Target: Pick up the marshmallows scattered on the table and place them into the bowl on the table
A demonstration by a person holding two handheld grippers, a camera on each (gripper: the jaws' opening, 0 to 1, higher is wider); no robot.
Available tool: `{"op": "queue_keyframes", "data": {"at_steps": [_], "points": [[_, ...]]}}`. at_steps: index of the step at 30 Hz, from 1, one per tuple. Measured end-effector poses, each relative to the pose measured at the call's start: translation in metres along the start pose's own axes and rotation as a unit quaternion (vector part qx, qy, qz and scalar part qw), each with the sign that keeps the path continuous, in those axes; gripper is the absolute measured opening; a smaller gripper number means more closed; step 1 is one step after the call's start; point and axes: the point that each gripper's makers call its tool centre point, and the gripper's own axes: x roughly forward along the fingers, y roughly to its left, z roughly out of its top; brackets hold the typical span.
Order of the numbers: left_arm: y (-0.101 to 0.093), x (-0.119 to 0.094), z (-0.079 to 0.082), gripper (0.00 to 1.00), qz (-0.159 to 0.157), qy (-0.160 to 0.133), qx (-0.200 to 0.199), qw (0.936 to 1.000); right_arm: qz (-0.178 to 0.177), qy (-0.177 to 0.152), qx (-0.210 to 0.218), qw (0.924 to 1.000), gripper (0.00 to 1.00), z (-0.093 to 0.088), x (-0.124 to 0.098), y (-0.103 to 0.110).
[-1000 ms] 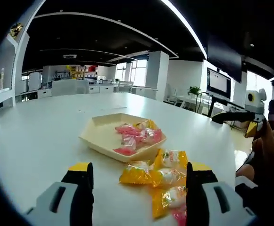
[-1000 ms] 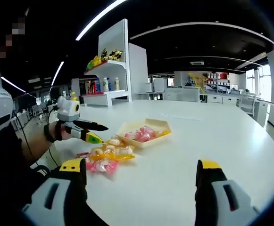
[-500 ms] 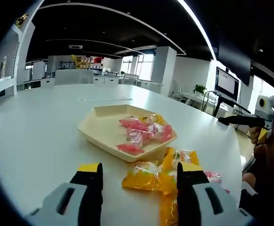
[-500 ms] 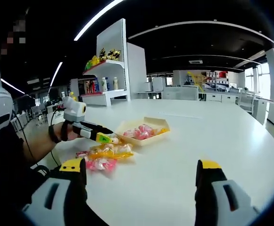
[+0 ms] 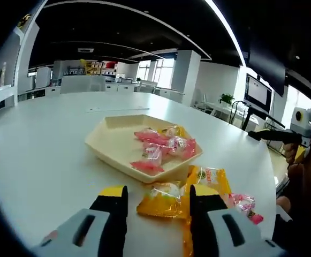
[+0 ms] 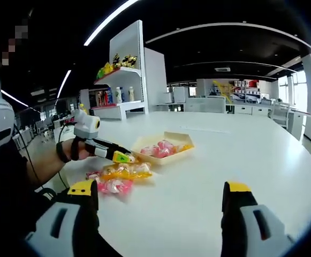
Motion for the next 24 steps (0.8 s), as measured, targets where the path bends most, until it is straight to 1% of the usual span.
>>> {"op": "queue_keyframes", "data": {"at_steps": [3, 6, 10, 14, 24], "points": [[0.0028, 0.0012, 0.0003, 0.41, -0.001, 0.001, -0.002, 1.0000, 0.001, 0.000, 0.000, 1.0000, 0.93, 0.0000, 0.0002, 0.0006], [0.0004, 0.0015, -0.0011, 0.39, -0.002, 0.003, -0.005, 1.0000, 0.001, 0.002, 0.000, 1.0000, 0.93, -0.0012, 0.0011, 0.0007], [-0.0001, 0.0016, -0.0033, 0.38, -0.002, 0.006, -0.003, 1.0000, 0.001, 0.002, 0.000, 1.0000, 0.93, -0.0011, 0.0016, 0.0008], [0.0014, 0.0015, -0.0064, 0.35, 0.001, 0.010, -0.009, 0.9999, 0.000, 0.002, 0.000, 1.0000, 0.93, -0.0012, 0.0019, -0.0002], [0.0050, 0.0015, -0.0066, 0.33, 0.001, 0.010, -0.009, 0.9999, 0.000, 0.004, 0.001, 1.0000, 0.93, -0.0023, 0.0022, -0.0004]]}}
